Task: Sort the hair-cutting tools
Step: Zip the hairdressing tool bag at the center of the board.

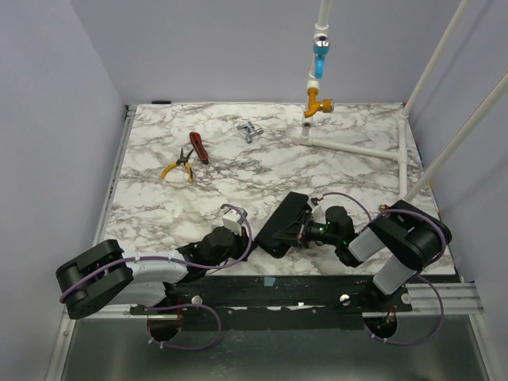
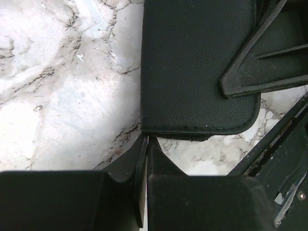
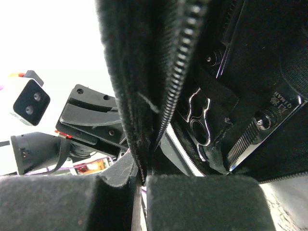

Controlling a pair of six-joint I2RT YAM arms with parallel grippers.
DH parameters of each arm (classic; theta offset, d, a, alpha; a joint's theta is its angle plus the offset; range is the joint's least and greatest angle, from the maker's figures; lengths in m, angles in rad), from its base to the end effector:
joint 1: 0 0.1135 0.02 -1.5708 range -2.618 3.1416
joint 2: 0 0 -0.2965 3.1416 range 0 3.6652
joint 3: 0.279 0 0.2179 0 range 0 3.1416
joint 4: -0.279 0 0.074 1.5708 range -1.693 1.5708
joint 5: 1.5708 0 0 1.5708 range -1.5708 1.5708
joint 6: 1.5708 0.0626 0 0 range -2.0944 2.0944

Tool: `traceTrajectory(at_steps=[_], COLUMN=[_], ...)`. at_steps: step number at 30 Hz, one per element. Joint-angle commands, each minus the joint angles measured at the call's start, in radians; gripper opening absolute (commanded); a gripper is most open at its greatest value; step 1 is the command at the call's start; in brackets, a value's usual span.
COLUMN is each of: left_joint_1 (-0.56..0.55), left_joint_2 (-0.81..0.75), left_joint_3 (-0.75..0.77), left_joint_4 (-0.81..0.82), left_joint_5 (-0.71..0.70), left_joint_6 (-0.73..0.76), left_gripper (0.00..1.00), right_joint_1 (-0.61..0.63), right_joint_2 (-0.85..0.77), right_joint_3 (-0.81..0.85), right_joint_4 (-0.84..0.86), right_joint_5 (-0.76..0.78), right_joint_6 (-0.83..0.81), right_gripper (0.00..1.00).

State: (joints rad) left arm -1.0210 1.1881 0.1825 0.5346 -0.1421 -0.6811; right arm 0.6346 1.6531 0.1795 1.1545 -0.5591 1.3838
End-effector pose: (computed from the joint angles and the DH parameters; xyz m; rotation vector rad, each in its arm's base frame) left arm 0.1086 -0.1602 0.1821 0.2728 2.1471 -0.8952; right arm 0.1777 0.1720 0.1665 0.3955 2.3038 1.7500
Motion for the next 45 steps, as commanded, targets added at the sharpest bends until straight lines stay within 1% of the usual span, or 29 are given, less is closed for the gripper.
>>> traceTrajectory(at_steps=[1,7,9,15,22,30,31,38,45], left_joint_1=[-0.002,-0.004,-0.005,-0.012,-0.060,-0.088,-0.094,-0.131,-0.149], left_joint_2=[0.021,0.035,0.048,0.102,0.113,0.139,0.148,0.224,0.299], left_joint_3=[0.023,0.035,0.040,0.059,0.095,0.133,0.143,0.228,0.307], left_joint_4=[0.048,0.033,0.029,0.036,0.008,-0.001,-0.004,-0.020,-0.054], left_joint_5=[0.061,0.085,0.092,0.120,0.127,0.141,0.172,0.264,0.309], left_joint_6=[0.000,0.006,0.006,0.006,0.031,0.060,0.070,0.131,0.165], left_gripper=[0.00,0.00,0.00,0.00,0.00,0.00,0.00,0.00,0.00], right_joint_1=[-0.001,-0.001,-0.001,-0.001,-0.001,-0.001,-0.001,0.000,0.000], right_joint_2=[-0.021,-0.086,-0.082,-0.027,0.023,0.060,0.061,0.061,0.065], right_joint_3=[0.037,0.064,0.065,0.058,0.048,0.043,0.043,0.035,0.029], right_joint_4=[-0.093,-0.291,-0.307,-0.294,-0.263,-0.232,-0.229,-0.233,-0.218], right_joint_5=[0.039,0.157,0.185,0.231,0.259,0.280,0.282,0.301,0.299], right_joint_6=[-0.094,-0.196,-0.208,-0.205,-0.189,-0.171,-0.169,-0.158,-0.164], right_gripper=[0.01,0.01,0.01,0.01,0.01,0.00,0.01,0.01,0.01])
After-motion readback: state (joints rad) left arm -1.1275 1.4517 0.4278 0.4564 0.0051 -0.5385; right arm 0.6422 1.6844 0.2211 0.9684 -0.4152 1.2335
